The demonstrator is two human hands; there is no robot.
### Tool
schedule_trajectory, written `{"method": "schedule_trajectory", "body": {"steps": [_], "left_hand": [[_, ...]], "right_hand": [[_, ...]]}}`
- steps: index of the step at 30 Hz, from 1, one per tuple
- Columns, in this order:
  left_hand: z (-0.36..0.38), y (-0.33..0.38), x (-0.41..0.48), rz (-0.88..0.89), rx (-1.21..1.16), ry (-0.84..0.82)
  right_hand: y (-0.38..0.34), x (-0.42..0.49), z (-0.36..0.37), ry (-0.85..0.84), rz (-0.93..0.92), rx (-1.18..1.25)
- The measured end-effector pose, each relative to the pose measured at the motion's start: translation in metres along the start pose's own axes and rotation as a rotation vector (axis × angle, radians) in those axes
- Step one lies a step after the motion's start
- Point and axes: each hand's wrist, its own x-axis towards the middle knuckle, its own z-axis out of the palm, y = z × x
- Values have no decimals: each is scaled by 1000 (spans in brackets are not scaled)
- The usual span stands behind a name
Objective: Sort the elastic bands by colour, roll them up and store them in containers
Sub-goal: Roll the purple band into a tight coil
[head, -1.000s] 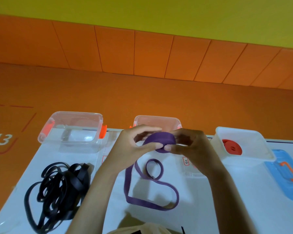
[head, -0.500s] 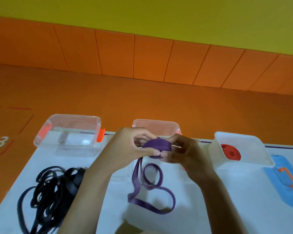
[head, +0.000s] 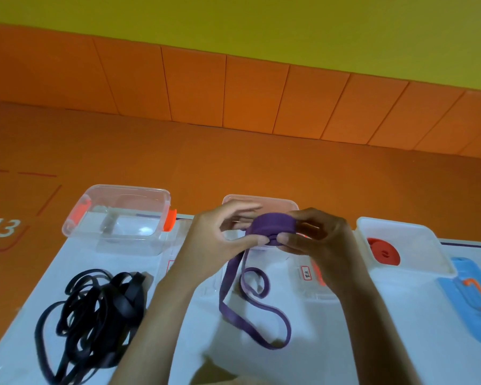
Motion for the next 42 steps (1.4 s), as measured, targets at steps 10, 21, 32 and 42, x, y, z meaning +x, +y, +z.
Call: {"method": "schedule_trajectory", "body": {"steps": [10,21,32,42], "left_hand": [[-4,-5,1,-102,-128,-74],[-7,-12,-1,-9,180,-67],[-4,-10,-6,-85,-107,17],[-15,-9,-6,-66,216,-86]], "right_hand": [[16,2,8,-87,146,465],[21,4,-15,-62,89,-302],[15,-2,-2,-81,17,-213],[4,1,14,-109,-176,-684]]}}
